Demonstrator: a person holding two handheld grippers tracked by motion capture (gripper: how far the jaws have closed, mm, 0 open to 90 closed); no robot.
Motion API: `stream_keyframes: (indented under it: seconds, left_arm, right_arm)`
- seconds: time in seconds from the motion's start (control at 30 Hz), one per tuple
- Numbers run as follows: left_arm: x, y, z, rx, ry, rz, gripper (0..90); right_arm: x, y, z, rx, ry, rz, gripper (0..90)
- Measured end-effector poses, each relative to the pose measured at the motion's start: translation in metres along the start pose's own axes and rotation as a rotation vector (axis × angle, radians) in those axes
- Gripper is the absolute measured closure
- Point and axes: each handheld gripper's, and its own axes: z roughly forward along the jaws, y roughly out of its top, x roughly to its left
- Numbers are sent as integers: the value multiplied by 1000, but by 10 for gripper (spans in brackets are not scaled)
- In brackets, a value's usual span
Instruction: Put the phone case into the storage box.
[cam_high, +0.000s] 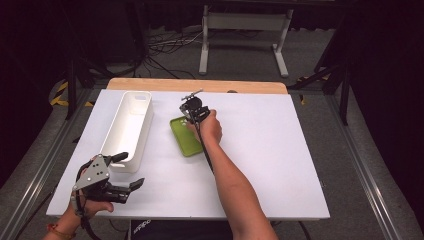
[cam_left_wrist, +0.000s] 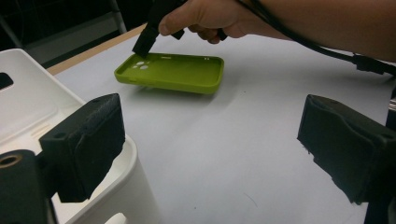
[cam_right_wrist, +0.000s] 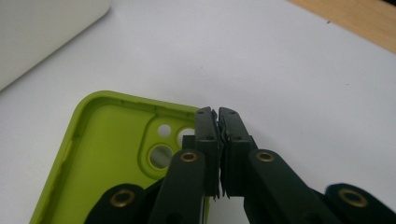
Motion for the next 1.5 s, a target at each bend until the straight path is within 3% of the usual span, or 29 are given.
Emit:
stream_keyframes:
  seconds: [0.27, 0.47, 0.57, 0.73, 0.93, 1.23, 1.5]
  left_arm:
    - [-2, 14, 18, 6, 35, -19, 105]
    - [5, 26, 28, 15, 48, -47, 117]
    - [10, 36, 35, -12, 26, -98, 122]
    - [11, 52, 52, -15, 65, -125, 136]
    - [16, 64, 75, -4, 75, -182, 156]
    - [18, 72, 98, -7, 50, -270, 268]
    - [20, 74, 107, -37, 5, -290, 399]
  right_arm:
    - [3, -8, -37, -141, -15, -5, 882]
    - [8, -11, -66, -225, -24, -32, 882]
    - [12, -15, -79, -260, -34, -47, 882]
    - [17, -22, -92, -309, -24, -59, 882]
    - [19, -33, -104, -361, -20, -62, 882]
    - [30, -51, -122, -470, -74, -107, 882]
    - [38, -64, -139, -587, -131, -130, 881]
